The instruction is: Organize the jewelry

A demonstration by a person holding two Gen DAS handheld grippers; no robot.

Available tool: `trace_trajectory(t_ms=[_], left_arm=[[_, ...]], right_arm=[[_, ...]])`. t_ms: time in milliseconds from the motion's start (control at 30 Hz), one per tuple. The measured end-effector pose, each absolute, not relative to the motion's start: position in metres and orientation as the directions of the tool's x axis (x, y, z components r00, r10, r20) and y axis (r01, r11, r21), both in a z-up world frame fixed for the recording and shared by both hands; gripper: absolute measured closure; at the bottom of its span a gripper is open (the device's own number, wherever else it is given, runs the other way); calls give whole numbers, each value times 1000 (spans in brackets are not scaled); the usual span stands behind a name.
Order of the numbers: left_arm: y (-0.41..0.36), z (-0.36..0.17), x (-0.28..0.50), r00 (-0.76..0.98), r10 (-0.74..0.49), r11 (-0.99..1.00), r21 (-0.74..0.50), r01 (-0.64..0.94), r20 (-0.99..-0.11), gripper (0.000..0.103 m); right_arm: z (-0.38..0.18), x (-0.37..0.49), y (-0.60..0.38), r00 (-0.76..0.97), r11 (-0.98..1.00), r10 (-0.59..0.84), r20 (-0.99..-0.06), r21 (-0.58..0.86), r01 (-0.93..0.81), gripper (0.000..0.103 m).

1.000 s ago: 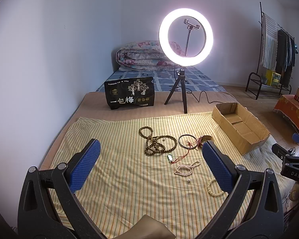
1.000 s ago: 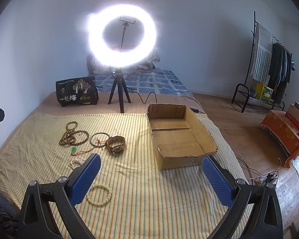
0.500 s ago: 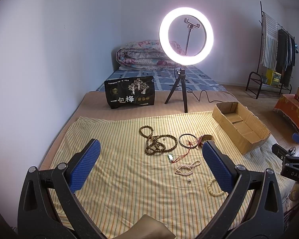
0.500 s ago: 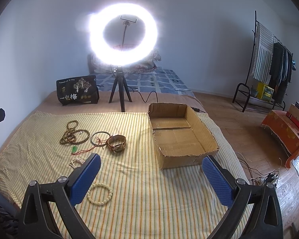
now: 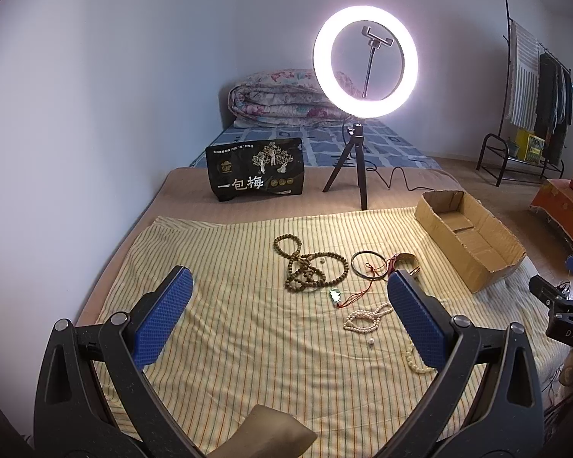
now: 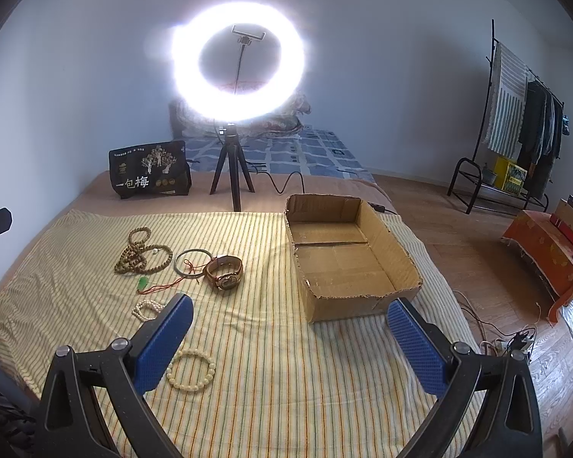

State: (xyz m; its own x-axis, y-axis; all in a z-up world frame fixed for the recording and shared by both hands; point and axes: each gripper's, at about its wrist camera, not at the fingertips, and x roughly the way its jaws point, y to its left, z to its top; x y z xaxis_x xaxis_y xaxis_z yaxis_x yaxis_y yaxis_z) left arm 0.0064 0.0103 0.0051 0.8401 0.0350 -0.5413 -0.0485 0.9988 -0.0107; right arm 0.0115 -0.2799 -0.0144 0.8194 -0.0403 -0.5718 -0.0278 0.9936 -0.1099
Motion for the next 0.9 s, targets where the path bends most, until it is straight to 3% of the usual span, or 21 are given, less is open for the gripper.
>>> trace_trajectory(t_ms=[567, 700, 900], left_arm=[[32, -6, 38, 786, 19, 999, -22, -41, -618, 0], [32, -22, 57, 733, -34, 998, -63, -13, -680, 16], [11, -47, 77, 667, -101, 995, -62, 82, -739, 31]], right_arm=[[-35, 32, -274, 766, 985, -1, -643, -134, -111, 3], [-46, 35, -267, 750, 969, 25, -661, -169, -182, 4], [-68, 52, -257, 673, 933, 84, -735, -179, -313, 15]])
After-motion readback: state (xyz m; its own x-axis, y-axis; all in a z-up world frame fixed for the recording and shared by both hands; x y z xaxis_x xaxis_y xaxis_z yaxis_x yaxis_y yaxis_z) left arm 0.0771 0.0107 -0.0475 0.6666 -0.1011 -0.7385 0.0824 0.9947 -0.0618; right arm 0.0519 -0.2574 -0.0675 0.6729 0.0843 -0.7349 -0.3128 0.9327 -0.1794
